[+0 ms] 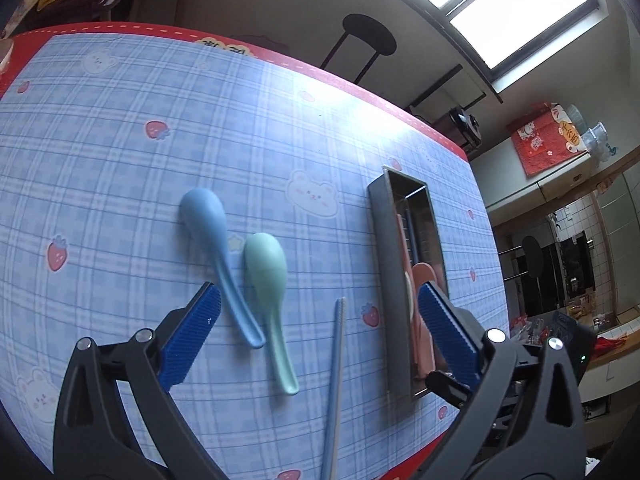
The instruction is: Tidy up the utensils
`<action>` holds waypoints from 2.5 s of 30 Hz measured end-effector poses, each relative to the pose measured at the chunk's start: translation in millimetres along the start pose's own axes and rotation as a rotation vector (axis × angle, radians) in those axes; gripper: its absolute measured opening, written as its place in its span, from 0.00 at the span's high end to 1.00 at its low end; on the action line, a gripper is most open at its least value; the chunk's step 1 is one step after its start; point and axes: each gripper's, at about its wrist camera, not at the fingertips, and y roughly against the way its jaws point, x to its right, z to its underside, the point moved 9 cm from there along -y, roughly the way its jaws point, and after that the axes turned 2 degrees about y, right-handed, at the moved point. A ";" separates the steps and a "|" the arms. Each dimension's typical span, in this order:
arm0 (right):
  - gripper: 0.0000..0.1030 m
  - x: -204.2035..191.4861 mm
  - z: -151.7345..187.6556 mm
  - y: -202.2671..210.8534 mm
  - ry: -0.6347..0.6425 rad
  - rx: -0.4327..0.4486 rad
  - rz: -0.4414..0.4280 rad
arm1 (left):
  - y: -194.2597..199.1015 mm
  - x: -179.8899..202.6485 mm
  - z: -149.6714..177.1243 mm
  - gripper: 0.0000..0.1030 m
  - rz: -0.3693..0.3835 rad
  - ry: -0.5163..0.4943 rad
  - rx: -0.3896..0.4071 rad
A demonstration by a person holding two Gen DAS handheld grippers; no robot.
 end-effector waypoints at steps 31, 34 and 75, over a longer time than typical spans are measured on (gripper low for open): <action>0.77 -58.9 73.9 -44.7 0.256 -0.205 0.134 | -0.9 -65.8 82.8 0.05 -0.167 -0.223 -0.063; 0.78 -59.1 75.8 -48.5 0.260 -0.214 0.139 | -5.1 -62.0 87.7 0.05 -0.168 -0.236 -0.073; 0.94 -53.9 74.1 -50.6 0.222 -0.173 0.081 | -66.6 -70.4 3.9 0.60 -0.110 0.066 -0.049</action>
